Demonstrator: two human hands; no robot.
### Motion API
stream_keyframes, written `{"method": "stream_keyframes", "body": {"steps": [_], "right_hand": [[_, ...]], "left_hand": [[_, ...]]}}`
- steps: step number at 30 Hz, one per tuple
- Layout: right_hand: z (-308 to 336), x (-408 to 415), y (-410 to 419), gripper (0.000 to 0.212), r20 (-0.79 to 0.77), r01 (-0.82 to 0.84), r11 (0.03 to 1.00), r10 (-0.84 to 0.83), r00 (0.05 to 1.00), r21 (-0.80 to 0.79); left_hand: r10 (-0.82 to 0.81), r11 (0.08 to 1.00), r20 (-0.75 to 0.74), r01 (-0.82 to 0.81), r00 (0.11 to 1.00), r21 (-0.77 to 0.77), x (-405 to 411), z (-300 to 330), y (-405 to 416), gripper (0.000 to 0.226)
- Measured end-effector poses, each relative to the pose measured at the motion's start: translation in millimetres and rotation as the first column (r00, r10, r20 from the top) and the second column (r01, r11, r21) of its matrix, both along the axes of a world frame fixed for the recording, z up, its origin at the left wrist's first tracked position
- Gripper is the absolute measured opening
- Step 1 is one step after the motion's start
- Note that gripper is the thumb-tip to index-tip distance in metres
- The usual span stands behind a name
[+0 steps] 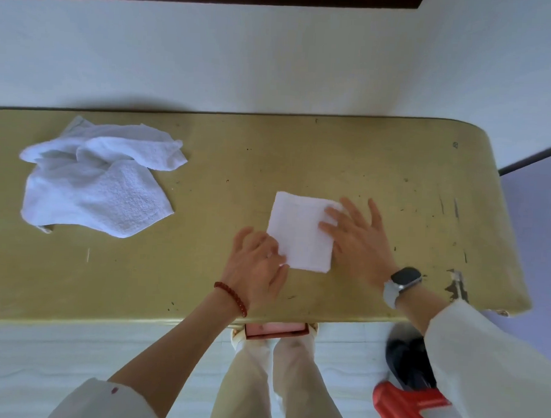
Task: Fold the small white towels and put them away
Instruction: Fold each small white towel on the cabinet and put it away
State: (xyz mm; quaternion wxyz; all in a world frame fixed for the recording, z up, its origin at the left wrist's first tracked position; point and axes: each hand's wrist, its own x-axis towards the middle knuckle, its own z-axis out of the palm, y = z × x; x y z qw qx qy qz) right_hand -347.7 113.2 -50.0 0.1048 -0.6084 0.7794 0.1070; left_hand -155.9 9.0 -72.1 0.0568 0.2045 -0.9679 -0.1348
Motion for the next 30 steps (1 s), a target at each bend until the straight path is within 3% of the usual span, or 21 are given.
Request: {"method": "stream_keyframes", "body": {"steps": [2, 5, 8, 10, 12, 16, 19, 21, 23, 25, 27, 30], "right_hand": [[4, -9, -12, 0.045, 0.045, 0.074, 0.995, -0.077, 0.996, 0.073], [4, -5, -20, 0.046, 0.044, 0.018, 0.999, -0.019, 0.999, 0.034], [-8, 17, -4, 0.036, 0.018, -0.003, 0.99, 0.006, 1.0, -0.144], [-15, 38, 11, 0.04, 0.084, 0.031, 0.992, -0.021, 0.996, -0.12], [-23, 49, 27, 0.042, 0.13, 0.033, 0.993, -0.019, 0.991, -0.111], [-27, 29, 35, 0.041, 0.114, 0.078, 0.989, -0.064, 0.991, -0.126], [-17, 12, 24, 0.036, 0.132, 0.228, 0.956, -0.206, 0.97, -0.184], [-11, 8, 18, 0.027, 0.289, 0.475, 0.856, -0.41, 0.865, -0.205], [-7, 12, 15, 0.024, 0.489, 0.76, 0.636, -0.625, 0.608, -0.133], [-6, 21, 13, 0.023, 0.565, 0.885, 0.465, -0.731, 0.382, 0.002], [-8, 28, 11, 0.025, 0.538, 0.907, 0.412, -0.785, 0.307, 0.085], [-12, 34, 5, 0.022, 0.472, 0.91, 0.396, -0.829, 0.298, 0.121]], "left_hand": [[-0.078, 0.995, -0.039, 0.08, 0.996, 0.057, -6, 3, 6, 0.032], [0.002, 0.992, -0.057, 0.006, 0.998, 0.127, -16, 5, 1, 0.029], [0.048, 0.992, 0.148, -0.065, 0.988, 0.111, -28, 7, -20, 0.049], [-0.014, 0.992, 0.305, -0.025, 0.952, 0.126, -35, 5, -34, 0.066], [-0.054, 0.994, 0.375, 0.015, 0.925, 0.105, -39, -1, -43, 0.063], [0.041, 0.998, 0.249, -0.049, 0.968, 0.03, -29, 1, -34, 0.046], [0.07, 0.997, 0.113, -0.067, 0.991, -0.035, -17, -2, -10, 0.034], [0.094, 0.996, 0.073, -0.094, 0.993, -0.008, -14, 0, 3, 0.031], [0.162, 0.987, 0.047, -0.162, 0.986, -0.002, -14, -3, 9, 0.03], [0.216, 0.976, 0.021, -0.216, 0.976, -0.024, -16, -8, 11, 0.027], [0.229, 0.972, -0.001, -0.229, 0.973, -0.048, -18, -13, 12, 0.024], [0.236, 0.97, -0.009, -0.236, 0.972, -0.064, -16, -18, 15, 0.023]]}}
